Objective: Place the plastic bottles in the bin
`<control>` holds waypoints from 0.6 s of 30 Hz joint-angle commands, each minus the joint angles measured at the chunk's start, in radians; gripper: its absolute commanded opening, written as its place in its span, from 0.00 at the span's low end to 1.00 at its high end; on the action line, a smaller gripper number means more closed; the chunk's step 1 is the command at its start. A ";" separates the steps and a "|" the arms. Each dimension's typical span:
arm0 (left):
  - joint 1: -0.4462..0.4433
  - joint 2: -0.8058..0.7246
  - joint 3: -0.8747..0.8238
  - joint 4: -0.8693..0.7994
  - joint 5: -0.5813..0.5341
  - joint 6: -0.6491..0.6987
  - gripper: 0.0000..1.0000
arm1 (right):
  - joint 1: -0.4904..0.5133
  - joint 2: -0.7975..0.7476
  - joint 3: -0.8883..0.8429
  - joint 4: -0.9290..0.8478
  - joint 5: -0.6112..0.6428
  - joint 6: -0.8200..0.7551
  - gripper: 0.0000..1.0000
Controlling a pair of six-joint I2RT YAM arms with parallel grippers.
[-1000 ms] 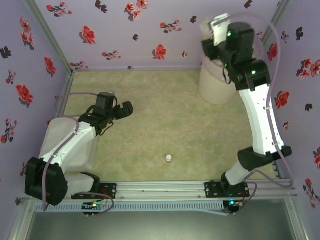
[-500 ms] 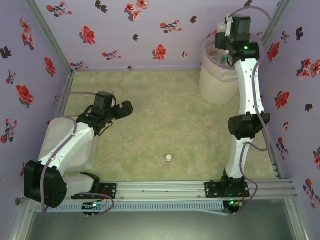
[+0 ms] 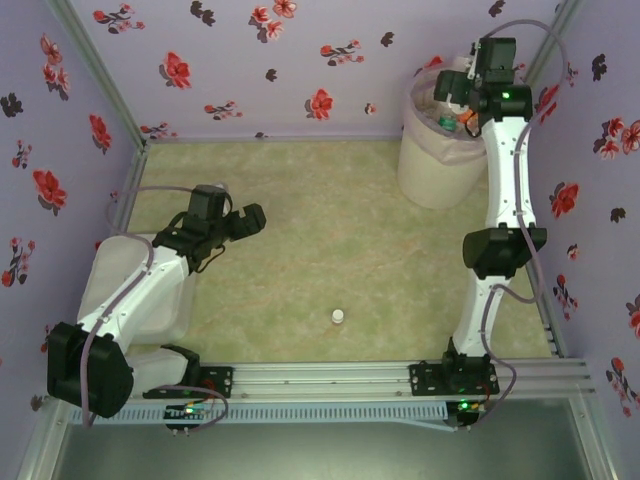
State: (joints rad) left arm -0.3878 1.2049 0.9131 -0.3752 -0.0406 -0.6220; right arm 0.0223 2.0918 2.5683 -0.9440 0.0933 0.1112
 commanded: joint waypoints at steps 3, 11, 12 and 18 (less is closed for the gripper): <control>0.006 -0.006 -0.021 0.007 0.012 -0.010 1.00 | -0.003 -0.098 0.020 0.048 0.037 0.011 0.99; 0.006 0.007 -0.032 0.023 0.017 -0.012 1.00 | -0.014 -0.098 -0.039 0.136 -0.009 0.039 0.89; 0.007 0.009 -0.034 0.027 0.020 -0.013 1.00 | -0.015 -0.092 -0.058 0.162 -0.029 0.050 0.82; 0.007 -0.006 -0.043 0.017 0.021 -0.007 1.00 | -0.015 0.024 -0.021 0.190 -0.118 0.092 0.53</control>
State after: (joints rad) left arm -0.3878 1.2057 0.8921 -0.3660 -0.0330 -0.6220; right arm 0.0109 2.0480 2.5320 -0.7818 0.0254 0.1707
